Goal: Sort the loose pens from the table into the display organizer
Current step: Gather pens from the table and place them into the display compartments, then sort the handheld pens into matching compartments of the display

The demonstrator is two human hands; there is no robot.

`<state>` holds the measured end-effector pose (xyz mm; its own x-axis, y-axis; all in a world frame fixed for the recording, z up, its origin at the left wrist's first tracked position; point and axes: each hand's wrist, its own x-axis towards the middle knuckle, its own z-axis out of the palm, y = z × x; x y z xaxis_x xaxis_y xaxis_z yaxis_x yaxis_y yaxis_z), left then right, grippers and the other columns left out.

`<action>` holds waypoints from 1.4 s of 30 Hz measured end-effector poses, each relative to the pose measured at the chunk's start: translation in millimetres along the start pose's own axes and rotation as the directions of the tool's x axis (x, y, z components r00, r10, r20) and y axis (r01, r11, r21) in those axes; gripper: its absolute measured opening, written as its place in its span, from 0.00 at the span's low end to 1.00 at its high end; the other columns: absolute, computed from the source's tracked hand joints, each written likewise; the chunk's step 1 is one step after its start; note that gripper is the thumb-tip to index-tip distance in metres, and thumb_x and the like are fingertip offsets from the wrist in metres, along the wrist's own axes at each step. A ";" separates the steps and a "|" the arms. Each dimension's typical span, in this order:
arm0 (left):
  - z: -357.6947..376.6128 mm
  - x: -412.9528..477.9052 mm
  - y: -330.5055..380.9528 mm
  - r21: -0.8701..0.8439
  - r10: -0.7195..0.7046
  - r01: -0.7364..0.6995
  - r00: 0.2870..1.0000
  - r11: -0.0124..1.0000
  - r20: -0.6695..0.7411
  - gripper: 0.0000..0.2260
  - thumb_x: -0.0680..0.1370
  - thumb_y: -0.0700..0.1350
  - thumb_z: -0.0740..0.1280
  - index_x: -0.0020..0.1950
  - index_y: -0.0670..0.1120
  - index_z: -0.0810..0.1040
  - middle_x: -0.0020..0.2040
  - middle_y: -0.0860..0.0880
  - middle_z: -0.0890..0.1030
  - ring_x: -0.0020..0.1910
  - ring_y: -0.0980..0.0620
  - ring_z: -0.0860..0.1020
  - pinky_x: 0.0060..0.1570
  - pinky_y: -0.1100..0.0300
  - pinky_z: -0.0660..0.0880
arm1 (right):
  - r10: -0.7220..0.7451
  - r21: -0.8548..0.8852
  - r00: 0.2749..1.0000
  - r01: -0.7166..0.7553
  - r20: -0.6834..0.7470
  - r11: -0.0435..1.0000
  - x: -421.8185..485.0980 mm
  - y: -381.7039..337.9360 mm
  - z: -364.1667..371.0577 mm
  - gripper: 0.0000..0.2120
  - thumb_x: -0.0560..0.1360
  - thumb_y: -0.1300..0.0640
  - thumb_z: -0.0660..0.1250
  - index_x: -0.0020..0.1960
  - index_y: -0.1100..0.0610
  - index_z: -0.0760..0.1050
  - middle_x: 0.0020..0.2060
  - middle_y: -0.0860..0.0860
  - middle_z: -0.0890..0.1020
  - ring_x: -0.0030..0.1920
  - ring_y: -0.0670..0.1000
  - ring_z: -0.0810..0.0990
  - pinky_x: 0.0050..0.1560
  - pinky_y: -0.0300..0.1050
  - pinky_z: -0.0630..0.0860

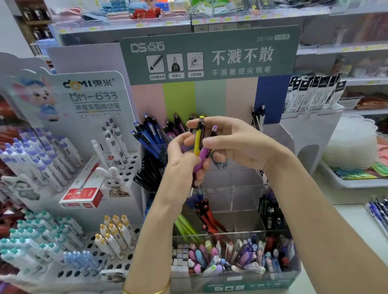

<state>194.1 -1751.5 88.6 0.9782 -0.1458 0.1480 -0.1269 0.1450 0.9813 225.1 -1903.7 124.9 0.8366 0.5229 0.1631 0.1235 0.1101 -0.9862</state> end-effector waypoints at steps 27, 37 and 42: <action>-10.2 3.8 0.1 0.172 0.178 -0.130 0.937 0.976 -0.301 0.14 0.79 0.33 0.61 0.60 0.48 0.73 0.57 0.49 0.77 0.58 0.52 0.77 0.63 0.49 0.74 | -0.444 -0.929 0.867 -0.055 -0.227 0.366 59.0 -14.5 -1.8 0.14 0.74 0.50 0.71 0.55 0.57 0.78 0.49 0.52 0.82 0.49 0.54 0.78 0.51 0.51 0.76; -11.0 2.2 -5.2 0.156 0.132 -0.093 0.955 0.983 -0.266 0.15 0.79 0.33 0.61 0.57 0.52 0.73 0.57 0.50 0.77 0.58 0.53 0.76 0.63 0.49 0.74 | -0.317 -0.888 0.860 -0.278 -0.400 0.366 61.0 1.3 8.0 0.21 0.70 0.53 0.75 0.55 0.61 0.68 0.43 0.55 0.78 0.45 0.61 0.79 0.43 0.51 0.75; -12.2 0.7 -6.4 0.156 0.123 -0.086 0.962 0.984 -0.244 0.15 0.78 0.33 0.61 0.56 0.53 0.73 0.56 0.51 0.77 0.58 0.54 0.76 0.63 0.48 0.74 | -0.405 -0.890 0.804 -0.313 -0.435 0.333 56.6 7.0 12.0 0.18 0.72 0.55 0.73 0.51 0.61 0.67 0.39 0.54 0.74 0.42 0.60 0.75 0.39 0.49 0.70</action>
<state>197.5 -1740.6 81.0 0.9655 0.1164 0.2331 -0.2350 0.0023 0.9720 266.9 -1863.2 127.6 0.8547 0.0085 0.5190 0.2541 -0.8787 -0.4040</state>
